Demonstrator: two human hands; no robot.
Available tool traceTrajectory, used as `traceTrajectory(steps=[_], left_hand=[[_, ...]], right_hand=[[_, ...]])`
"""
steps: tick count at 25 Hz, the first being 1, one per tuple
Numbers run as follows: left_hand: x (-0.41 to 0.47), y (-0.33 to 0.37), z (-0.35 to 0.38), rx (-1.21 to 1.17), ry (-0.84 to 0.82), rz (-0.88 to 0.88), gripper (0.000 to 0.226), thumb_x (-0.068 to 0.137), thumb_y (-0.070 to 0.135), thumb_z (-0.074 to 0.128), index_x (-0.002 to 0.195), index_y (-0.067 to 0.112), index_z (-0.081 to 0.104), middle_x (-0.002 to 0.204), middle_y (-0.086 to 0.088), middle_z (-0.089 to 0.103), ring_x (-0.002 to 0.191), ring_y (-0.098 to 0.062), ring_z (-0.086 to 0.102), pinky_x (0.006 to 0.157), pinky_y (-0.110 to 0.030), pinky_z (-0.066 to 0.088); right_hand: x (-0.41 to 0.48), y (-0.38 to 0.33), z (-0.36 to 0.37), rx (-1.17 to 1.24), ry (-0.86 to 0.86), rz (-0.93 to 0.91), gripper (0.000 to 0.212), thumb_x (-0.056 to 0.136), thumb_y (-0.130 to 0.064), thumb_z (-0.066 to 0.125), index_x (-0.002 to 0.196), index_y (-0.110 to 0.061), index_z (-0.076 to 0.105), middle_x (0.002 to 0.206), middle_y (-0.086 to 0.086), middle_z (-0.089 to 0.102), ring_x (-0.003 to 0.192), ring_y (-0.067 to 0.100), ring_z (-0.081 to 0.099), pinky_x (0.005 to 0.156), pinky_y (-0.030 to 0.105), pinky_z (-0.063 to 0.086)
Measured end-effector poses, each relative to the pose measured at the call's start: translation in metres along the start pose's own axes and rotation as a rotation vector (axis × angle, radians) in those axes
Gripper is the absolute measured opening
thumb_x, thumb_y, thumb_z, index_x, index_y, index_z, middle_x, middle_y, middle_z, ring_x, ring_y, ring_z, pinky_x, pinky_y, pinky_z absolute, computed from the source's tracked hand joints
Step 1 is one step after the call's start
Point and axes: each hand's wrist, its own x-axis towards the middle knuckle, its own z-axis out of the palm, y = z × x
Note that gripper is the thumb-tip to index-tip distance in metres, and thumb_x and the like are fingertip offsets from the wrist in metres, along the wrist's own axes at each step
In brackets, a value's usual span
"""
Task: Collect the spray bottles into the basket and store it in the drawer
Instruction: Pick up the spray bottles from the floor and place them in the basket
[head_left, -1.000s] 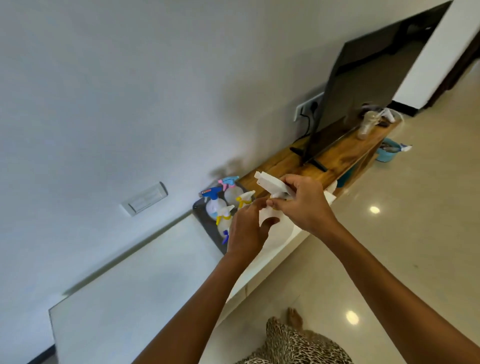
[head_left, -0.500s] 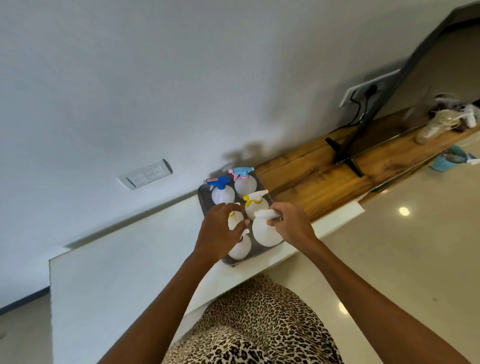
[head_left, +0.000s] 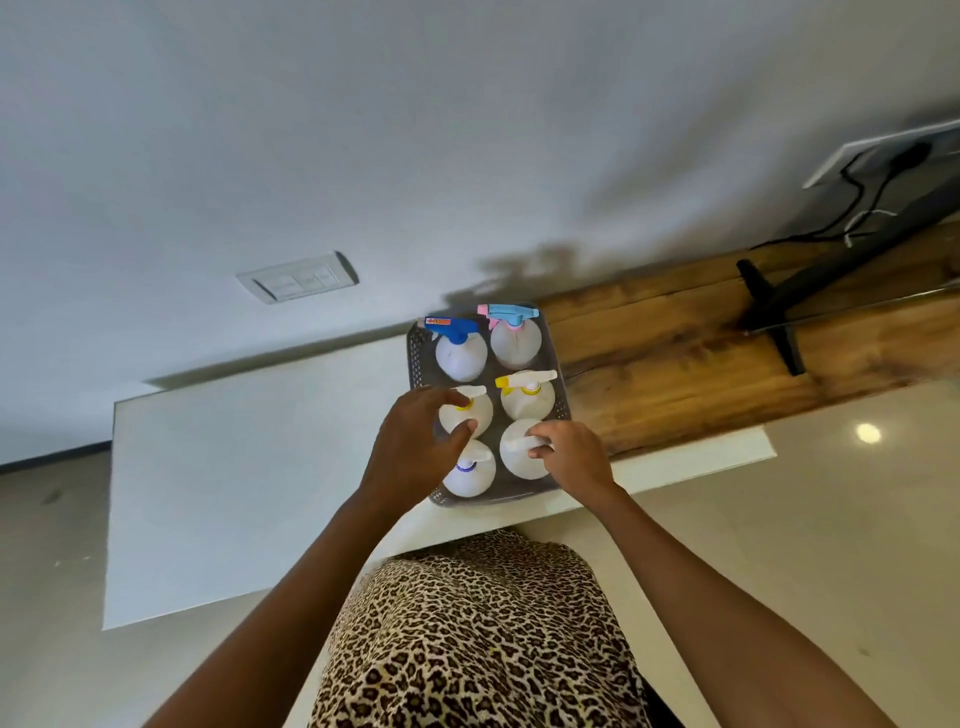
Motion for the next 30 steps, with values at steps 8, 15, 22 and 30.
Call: traceTrajectory(steps=[8, 15, 22, 30], left_hand=[[0.013, -0.001, 0.009, 0.005, 0.009, -0.033, 0.026, 0.083, 0.021, 0.063, 0.107, 0.012, 0.062, 0.118, -0.006, 0.064, 0.112, -0.017, 0.053, 0.085, -0.012, 0.029], [0.017, -0.015, 0.009, -0.036, -0.028, -0.052, 0.026, 0.084, 0.019, 0.062, 0.109, 0.012, 0.061, 0.121, -0.007, 0.063, 0.114, -0.018, 0.052, 0.085, -0.017, 0.032], [0.035, -0.039, 0.001, -0.043, -0.148, -0.009, 0.028, 0.085, 0.021, 0.06, 0.113, 0.015, 0.059, 0.13, -0.007, 0.057, 0.12, -0.02, 0.049, 0.088, -0.02, 0.032], [0.112, -0.095, 0.003, -0.022, -0.051, 0.059, 0.029, 0.093, 0.022, 0.047, 0.119, 0.01, 0.052, 0.121, -0.013, 0.061, 0.111, -0.028, 0.054, 0.089, -0.031, 0.04]], right_hand=[[0.009, 0.02, 0.011, -0.083, -0.017, -0.149, 0.026, 0.086, -0.011, 0.057, 0.11, -0.011, 0.067, 0.107, 0.008, 0.072, 0.098, 0.023, 0.065, 0.08, 0.033, 0.05], [0.008, 0.03, 0.028, -0.177, -0.007, -0.139, 0.036, 0.089, -0.008, 0.053, 0.125, -0.012, 0.056, 0.13, 0.008, 0.059, 0.12, 0.022, 0.054, 0.095, 0.033, 0.046], [-0.021, 0.015, 0.045, 0.017, 0.272, 0.123, 0.06, 0.086, -0.011, 0.06, 0.14, -0.012, 0.034, 0.15, 0.01, 0.034, 0.138, 0.024, 0.031, 0.104, 0.036, 0.039], [-0.029, -0.019, 0.12, 0.913, 0.458, 0.915, 0.055, 0.088, -0.024, 0.06, 0.134, -0.007, 0.034, 0.139, 0.017, 0.045, 0.125, 0.029, 0.046, 0.099, 0.035, 0.04]])
